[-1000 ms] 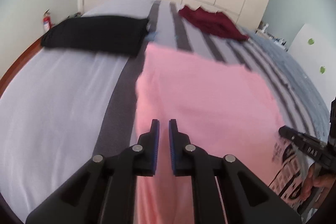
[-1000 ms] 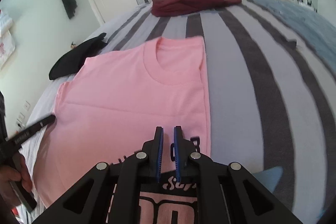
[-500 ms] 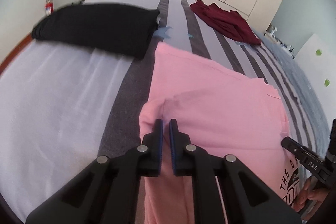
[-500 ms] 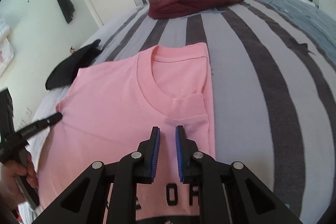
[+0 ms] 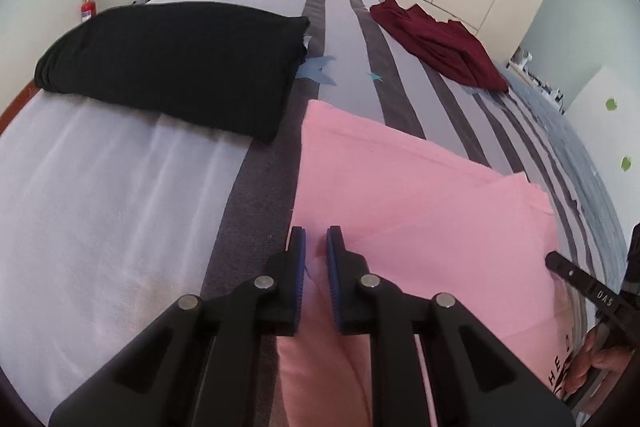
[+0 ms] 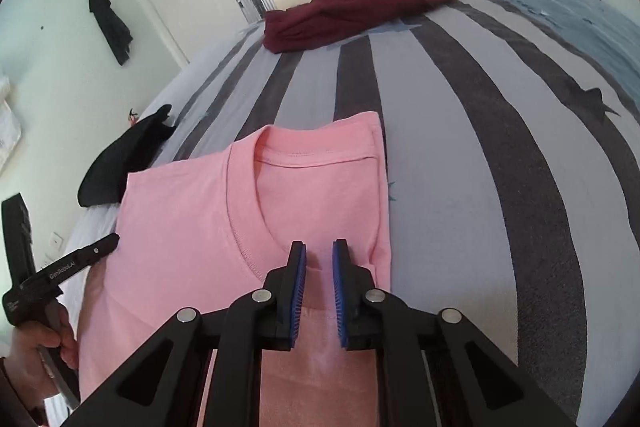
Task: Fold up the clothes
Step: 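Move both open grippers to the edge of the folded pink shirt, then grasp the folded shirt edge with both grippers and lift it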
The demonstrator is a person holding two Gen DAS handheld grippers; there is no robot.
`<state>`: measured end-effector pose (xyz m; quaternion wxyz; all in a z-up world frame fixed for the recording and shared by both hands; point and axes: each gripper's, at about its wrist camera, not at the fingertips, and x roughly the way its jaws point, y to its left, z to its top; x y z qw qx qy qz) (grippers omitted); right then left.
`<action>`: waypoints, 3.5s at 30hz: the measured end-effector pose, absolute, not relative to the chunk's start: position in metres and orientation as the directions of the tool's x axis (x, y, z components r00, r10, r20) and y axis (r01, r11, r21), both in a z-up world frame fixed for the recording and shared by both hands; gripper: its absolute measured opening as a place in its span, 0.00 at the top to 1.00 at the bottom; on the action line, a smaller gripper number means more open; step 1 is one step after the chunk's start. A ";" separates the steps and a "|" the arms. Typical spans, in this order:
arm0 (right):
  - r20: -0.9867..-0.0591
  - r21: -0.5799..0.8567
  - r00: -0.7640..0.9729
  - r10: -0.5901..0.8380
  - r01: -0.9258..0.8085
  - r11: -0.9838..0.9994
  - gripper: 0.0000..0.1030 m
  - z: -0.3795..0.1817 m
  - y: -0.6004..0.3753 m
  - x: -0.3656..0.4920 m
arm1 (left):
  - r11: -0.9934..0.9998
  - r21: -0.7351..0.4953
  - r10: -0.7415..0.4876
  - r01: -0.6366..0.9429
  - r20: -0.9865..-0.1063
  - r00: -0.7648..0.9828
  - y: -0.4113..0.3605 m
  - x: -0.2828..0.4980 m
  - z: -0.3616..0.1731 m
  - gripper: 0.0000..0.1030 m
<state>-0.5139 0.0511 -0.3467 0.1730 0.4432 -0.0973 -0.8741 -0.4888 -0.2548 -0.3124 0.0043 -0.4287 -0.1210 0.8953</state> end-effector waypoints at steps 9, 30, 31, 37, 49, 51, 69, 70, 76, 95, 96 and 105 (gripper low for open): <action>-0.748 0.242 -0.584 -0.316 0.204 -0.949 0.85 -0.330 0.052 -0.557 | -0.985 -0.155 0.076 0.070 -0.768 -0.636 -0.246 -0.533 -0.299 0.90; -0.797 0.232 -0.504 -0.334 0.255 -0.939 0.65 -0.298 0.092 -0.398 | -0.968 -0.242 0.147 0.071 -0.770 -0.621 -0.263 -0.346 -0.265 0.49; -0.804 0.238 -0.492 -0.333 0.247 -0.939 0.65 -0.298 0.092 -0.384 | -0.969 -0.238 0.147 0.070 -0.778 -0.611 -0.259 -0.334 -0.266 0.49; -0.835 0.272 -0.437 -0.334 0.200 -0.941 0.65 -0.310 0.094 -0.326 | -0.965 -0.247 0.163 0.087 -0.825 -0.541 -0.240 -0.284 -0.287 0.48; -0.841 0.276 -0.420 -0.340 0.206 -0.939 0.63 -0.332 0.086 -0.292 | -0.969 -0.238 0.169 0.067 -0.835 -0.524 -0.230 -0.264 -0.314 0.48; -0.835 0.302 -0.421 -0.355 0.188 -0.934 0.63 -0.334 0.089 -0.294 | -0.966 -0.247 0.175 0.070 -0.833 -0.524 -0.230 -0.264 -0.314 0.48; -0.825 0.329 -0.401 -0.398 0.232 -0.916 0.80 -0.337 0.092 -0.308 | -0.973 -0.230 0.186 0.024 -0.841 -0.508 -0.213 -0.269 -0.314 0.81; -0.827 0.328 -0.397 -0.398 0.233 -0.915 0.89 -0.337 0.093 -0.309 | -0.970 -0.243 0.194 0.031 -0.841 -0.506 -0.214 -0.270 -0.312 0.83; -0.821 0.319 -0.405 -0.403 0.260 -0.911 0.96 -0.316 0.099 -0.304 | -0.962 -0.274 0.226 0.012 -0.817 -0.531 -0.220 -0.260 -0.281 0.88; -0.893 0.367 -0.209 -0.400 0.179 -0.913 0.96 -0.323 0.127 -0.207 | -0.965 -0.255 0.219 0.062 -0.911 -0.350 -0.220 -0.160 -0.282 0.90; -0.889 0.368 -0.218 -0.403 0.187 -0.911 0.96 -0.314 0.127 -0.209 | -0.963 -0.261 0.221 0.063 -0.905 -0.363 -0.222 -0.161 -0.272 0.90; -0.787 0.324 -0.426 -0.446 0.329 -0.887 0.97 -0.205 0.110 -0.284 | -0.961 -0.273 0.205 0.032 -0.789 -0.579 -0.245 -0.251 -0.173 0.92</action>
